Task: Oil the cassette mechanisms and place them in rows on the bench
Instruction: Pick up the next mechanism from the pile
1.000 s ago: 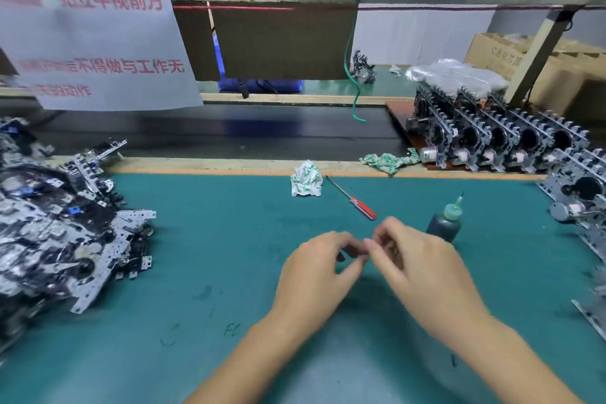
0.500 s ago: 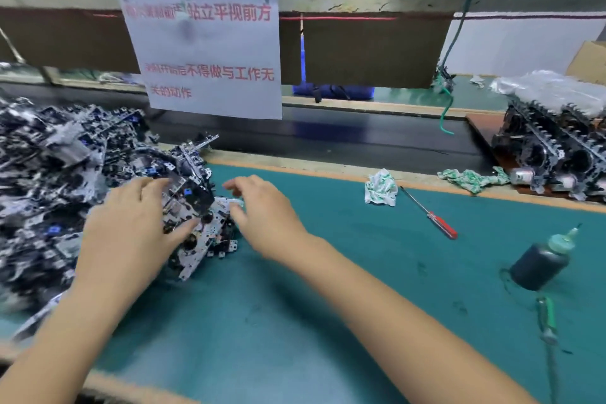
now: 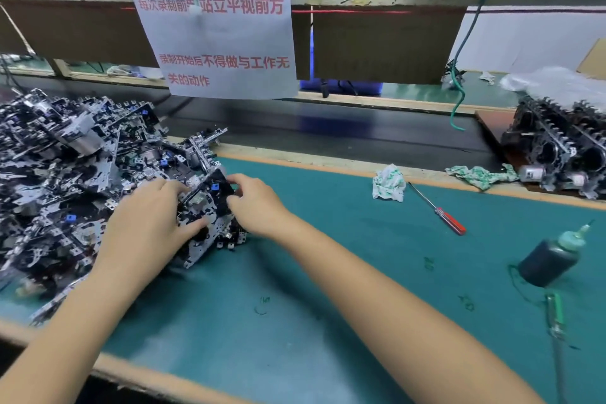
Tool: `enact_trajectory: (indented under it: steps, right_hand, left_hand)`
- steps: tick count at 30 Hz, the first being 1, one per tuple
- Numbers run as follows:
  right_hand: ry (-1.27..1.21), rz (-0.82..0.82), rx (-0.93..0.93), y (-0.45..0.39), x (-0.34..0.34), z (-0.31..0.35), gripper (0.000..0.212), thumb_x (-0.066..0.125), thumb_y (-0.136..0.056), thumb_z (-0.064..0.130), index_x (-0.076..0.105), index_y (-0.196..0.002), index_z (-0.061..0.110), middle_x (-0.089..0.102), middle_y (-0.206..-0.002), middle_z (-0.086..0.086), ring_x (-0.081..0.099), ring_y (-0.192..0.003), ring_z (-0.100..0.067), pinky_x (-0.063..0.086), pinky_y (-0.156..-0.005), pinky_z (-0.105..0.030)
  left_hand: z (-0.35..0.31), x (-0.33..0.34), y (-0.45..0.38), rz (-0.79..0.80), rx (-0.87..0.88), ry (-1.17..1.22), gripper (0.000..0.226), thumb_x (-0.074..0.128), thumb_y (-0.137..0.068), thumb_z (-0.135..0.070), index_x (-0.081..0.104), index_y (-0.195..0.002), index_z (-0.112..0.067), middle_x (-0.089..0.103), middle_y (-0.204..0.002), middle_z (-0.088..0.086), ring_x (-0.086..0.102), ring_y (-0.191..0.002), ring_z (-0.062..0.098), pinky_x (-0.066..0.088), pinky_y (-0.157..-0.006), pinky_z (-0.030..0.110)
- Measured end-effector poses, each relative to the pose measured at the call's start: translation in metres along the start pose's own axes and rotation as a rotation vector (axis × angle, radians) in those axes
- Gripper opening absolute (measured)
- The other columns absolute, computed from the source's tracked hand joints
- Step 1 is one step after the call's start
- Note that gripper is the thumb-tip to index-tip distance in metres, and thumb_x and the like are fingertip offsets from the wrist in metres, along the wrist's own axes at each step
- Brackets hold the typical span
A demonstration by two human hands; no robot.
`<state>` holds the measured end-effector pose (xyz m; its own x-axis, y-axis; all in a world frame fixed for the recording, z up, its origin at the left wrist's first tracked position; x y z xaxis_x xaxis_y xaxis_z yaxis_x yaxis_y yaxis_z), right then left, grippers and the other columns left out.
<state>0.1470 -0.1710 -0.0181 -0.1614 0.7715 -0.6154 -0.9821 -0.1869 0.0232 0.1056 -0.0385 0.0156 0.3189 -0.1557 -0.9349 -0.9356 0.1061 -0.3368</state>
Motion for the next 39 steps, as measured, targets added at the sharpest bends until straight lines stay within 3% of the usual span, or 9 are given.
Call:
enact_trajectory:
  steps: [6,11,16,21,25,28,32,36,39]
  right_hand:
    - [-0.344,-0.054,0.060,0.034,-0.036,-0.005,0.039,0.039,-0.095,0.008,0.052,-0.131,0.009,0.061,-0.110,-0.012,0.056,-0.092,-0.028,0.046,-0.096,-0.044]
    - [-0.792,-0.146,0.138,0.079,-0.082,-0.024,0.029,0.036,-0.099,0.014,0.058,-0.116,0.003,0.060,-0.101,-0.008,0.059,-0.089,-0.020,0.051,-0.089,-0.033]
    - [-0.818,-0.360,0.228,0.133,-0.121,-0.071,0.028,0.045,-0.097,0.032,0.059,-0.095,0.008,0.066,-0.088,-0.005,0.065,-0.083,-0.015,0.054,-0.087,-0.026]
    - [-0.768,-0.609,0.299,0.199,-0.152,-0.127,0.014,0.055,-0.093,0.016,0.061,-0.089,0.004,0.063,-0.092,-0.014,0.063,-0.095,-0.026,0.052,-0.087,-0.025]
    - [-0.779,-0.748,0.326,0.247,-0.161,-0.160,0.017,0.050,-0.088,-0.004,0.064,-0.087,0.005,0.070,-0.100,-0.014,0.065,-0.091,-0.020,0.051,-0.082,-0.029]
    - [-0.829,-0.790,0.317,0.267,-0.157,-0.177,0.026,0.046,-0.084,-0.015,0.062,-0.088,0.005,0.071,-0.098,-0.011,0.066,-0.079,-0.016,0.053,-0.075,-0.028]
    - [-0.642,-0.774,0.272,0.276,-0.146,-0.191,0.038,0.040,-0.075,-0.028,0.059,-0.095,-0.003,0.071,-0.098,-0.009,0.067,-0.073,-0.010,0.051,-0.065,-0.016]
    - [-0.435,-0.801,0.212,0.278,-0.139,-0.194,0.041,0.042,-0.076,-0.028,0.059,-0.089,0.007,0.070,-0.092,0.000,0.065,-0.078,0.000,0.045,-0.070,-0.007]
    - [-0.312,-0.796,0.208,0.277,-0.137,-0.196,0.044,0.047,-0.078,-0.022,0.059,-0.090,0.018,0.068,-0.098,0.018,0.063,-0.085,0.004,0.043,-0.074,-0.005]
  left_hand:
    - [-0.034,-0.019,0.010,-0.118,0.219,0.111,0.045,0.083,-0.068,-0.027,0.061,-0.102,-0.009,0.057,-0.099,0.006,0.059,-0.091,0.030,0.047,-0.062,0.041]
    - [-0.083,-0.031,0.012,-0.199,0.420,0.188,0.048,0.089,-0.058,-0.024,0.062,-0.095,-0.010,0.058,-0.094,0.005,0.054,-0.088,0.024,0.046,-0.055,0.034]
    - [-0.152,-0.008,0.030,-0.209,0.675,0.229,0.045,0.089,-0.051,-0.015,0.064,-0.088,-0.007,0.061,-0.089,0.006,0.046,-0.082,0.020,0.047,-0.042,0.033]
    - [-0.221,0.018,0.052,-0.433,0.942,0.261,0.010,0.060,-0.078,-0.004,0.069,-0.082,-0.009,0.064,-0.081,0.006,0.053,-0.064,0.022,0.043,-0.056,0.030]
    - [-0.259,0.039,0.073,-0.536,1.130,0.265,0.028,0.046,-0.095,-0.010,0.070,-0.082,-0.017,0.067,-0.088,0.001,0.060,-0.073,0.019,0.048,-0.069,0.030]
    - [-0.270,0.059,0.082,-0.421,1.238,0.275,0.018,0.064,-0.087,-0.037,0.068,-0.093,-0.020,0.066,-0.107,0.001,0.059,-0.097,0.019,0.045,-0.089,0.034]
    - [-0.267,0.079,0.089,-0.097,1.215,0.323,0.080,0.058,-0.066,-0.079,0.053,-0.121,-0.021,0.052,-0.136,0.004,0.041,-0.130,0.020,0.028,-0.110,0.042]
    - [-0.253,0.086,0.080,0.199,0.962,0.573,0.105,0.064,-0.053,-0.082,0.031,-0.139,-0.031,0.032,-0.148,-0.002,0.027,-0.136,0.011,0.015,-0.113,0.028]
    - [-0.248,0.095,0.076,0.353,0.893,0.623,0.106,0.067,-0.054,-0.080,0.013,-0.140,-0.049,0.026,-0.142,-0.022,0.026,-0.132,-0.002,0.016,-0.109,0.014]
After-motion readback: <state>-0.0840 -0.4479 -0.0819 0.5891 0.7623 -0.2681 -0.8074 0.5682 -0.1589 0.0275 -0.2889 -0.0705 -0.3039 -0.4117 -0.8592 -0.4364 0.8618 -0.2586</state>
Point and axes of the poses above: each hand's wrist, its own y-axis away from the middle knuckle, its own x-axis out of the palm, z = x × y, the point moved 4 cm from there along -y, towards the middle knuckle
